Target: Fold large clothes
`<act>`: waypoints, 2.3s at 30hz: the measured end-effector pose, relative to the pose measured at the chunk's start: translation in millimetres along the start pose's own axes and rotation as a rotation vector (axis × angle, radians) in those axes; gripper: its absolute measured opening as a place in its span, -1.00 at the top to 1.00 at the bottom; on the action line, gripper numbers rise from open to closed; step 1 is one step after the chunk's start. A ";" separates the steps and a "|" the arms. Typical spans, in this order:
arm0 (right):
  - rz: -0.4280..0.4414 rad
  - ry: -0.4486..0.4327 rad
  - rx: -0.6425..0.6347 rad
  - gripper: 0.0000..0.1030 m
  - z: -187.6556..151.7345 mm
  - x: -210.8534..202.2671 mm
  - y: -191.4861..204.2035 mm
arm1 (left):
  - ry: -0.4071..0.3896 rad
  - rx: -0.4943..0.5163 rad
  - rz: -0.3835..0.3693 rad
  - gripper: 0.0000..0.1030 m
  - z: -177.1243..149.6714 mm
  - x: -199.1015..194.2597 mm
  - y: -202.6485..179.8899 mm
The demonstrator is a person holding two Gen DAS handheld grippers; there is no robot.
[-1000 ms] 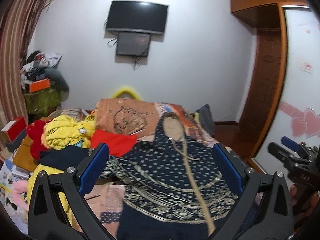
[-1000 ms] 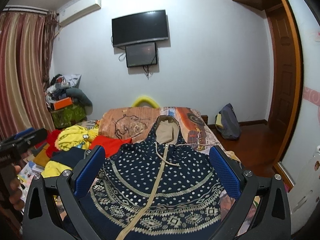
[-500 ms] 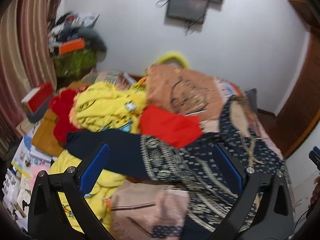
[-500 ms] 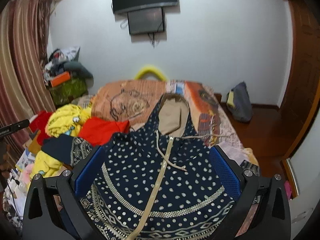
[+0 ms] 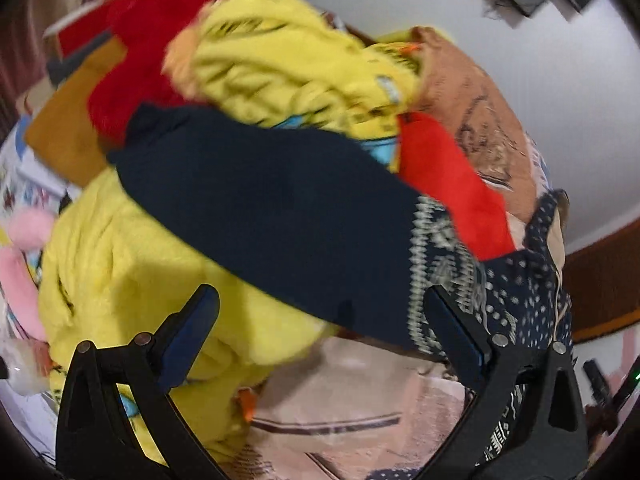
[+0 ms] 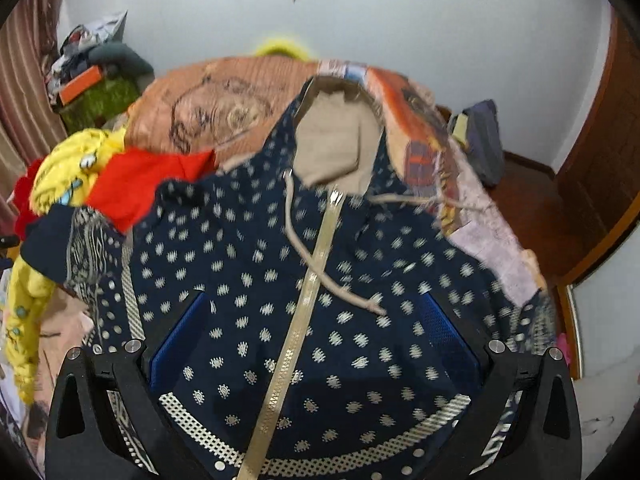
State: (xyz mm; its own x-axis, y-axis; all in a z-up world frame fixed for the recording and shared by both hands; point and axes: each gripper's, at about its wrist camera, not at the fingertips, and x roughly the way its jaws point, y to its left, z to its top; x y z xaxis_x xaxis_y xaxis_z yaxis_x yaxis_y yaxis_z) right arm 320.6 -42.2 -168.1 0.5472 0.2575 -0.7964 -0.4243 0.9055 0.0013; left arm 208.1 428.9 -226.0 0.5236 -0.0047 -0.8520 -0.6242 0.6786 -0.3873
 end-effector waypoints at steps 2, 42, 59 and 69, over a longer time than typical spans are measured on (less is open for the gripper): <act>0.010 0.023 -0.003 -1.00 -3.5 8.2 0.9 | 0.005 -0.047 -0.037 -0.93 5.1 8.6 16.2; 0.033 -0.025 0.037 -1.00 -16.5 -25.3 -35.8 | -0.475 0.385 -0.123 0.95 26.5 -141.4 -217.8; 0.006 -0.083 0.063 -1.00 -30.1 -55.6 -90.8 | -0.085 0.775 -0.215 0.95 -136.3 -7.9 -434.9; -0.018 0.000 0.140 -1.00 -55.8 -41.6 -127.2 | 0.222 0.889 -0.139 0.95 -225.2 96.9 -437.2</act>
State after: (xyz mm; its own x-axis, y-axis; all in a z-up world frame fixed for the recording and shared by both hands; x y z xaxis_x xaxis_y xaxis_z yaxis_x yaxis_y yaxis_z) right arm 311.5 -186.9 -168.9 0.5540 0.2407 -0.7970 -0.3098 0.9481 0.0710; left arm 401.1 -33.6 -218.5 0.3801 -0.2063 -0.9016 0.1585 0.9749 -0.1563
